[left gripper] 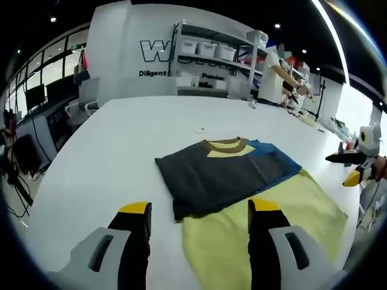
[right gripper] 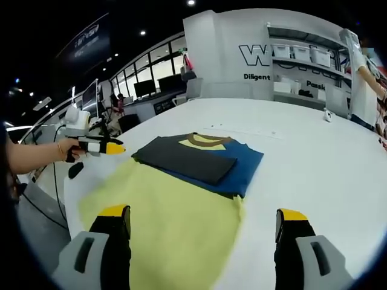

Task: Fold the garment on the visible template until the final outline fits inside the template.

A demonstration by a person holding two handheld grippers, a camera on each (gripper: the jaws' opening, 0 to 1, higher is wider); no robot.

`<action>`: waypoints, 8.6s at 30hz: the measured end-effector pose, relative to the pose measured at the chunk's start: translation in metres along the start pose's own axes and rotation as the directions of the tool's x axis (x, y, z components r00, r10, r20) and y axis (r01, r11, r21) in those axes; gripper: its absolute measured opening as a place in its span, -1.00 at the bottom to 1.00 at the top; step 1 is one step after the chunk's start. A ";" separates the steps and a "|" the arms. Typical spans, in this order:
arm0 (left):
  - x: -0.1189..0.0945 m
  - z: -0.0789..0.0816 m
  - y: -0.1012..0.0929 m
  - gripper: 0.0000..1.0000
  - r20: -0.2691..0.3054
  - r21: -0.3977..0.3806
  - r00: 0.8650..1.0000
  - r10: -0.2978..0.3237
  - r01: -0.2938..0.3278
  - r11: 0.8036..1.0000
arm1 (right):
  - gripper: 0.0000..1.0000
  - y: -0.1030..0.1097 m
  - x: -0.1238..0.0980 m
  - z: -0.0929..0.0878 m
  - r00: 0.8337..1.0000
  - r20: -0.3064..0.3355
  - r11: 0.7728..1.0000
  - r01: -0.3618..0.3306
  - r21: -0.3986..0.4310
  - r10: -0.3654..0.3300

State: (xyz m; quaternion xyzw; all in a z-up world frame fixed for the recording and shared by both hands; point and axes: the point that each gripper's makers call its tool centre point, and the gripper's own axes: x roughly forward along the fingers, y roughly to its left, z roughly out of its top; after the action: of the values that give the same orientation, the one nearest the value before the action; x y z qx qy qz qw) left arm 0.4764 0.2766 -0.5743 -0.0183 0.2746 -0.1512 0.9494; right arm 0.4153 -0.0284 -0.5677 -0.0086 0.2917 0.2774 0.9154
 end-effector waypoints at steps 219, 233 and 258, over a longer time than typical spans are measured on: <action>-0.036 0.070 0.029 -0.90 -0.196 0.056 0.971 0.139 -0.130 0.990 | -1.00 -0.030 -0.001 0.099 0.984 -0.054 0.982 0.166 -0.092 -0.171; 0.041 0.061 0.055 -0.90 -0.225 0.118 0.959 0.174 -0.151 0.981 | -1.00 -0.074 0.061 0.086 0.973 -0.110 0.978 0.193 -0.082 -0.202; 0.078 0.010 0.060 -0.89 -0.292 0.033 0.946 0.144 -0.140 0.990 | -1.00 -0.099 0.114 0.042 0.964 -0.187 0.981 0.183 -0.060 -0.191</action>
State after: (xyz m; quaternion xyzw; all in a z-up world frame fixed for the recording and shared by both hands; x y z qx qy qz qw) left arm 0.5610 0.3106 -0.6132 0.0299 0.4122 -0.0851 0.9066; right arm 0.5658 -0.0472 -0.6087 -0.0820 0.3705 0.1938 0.9047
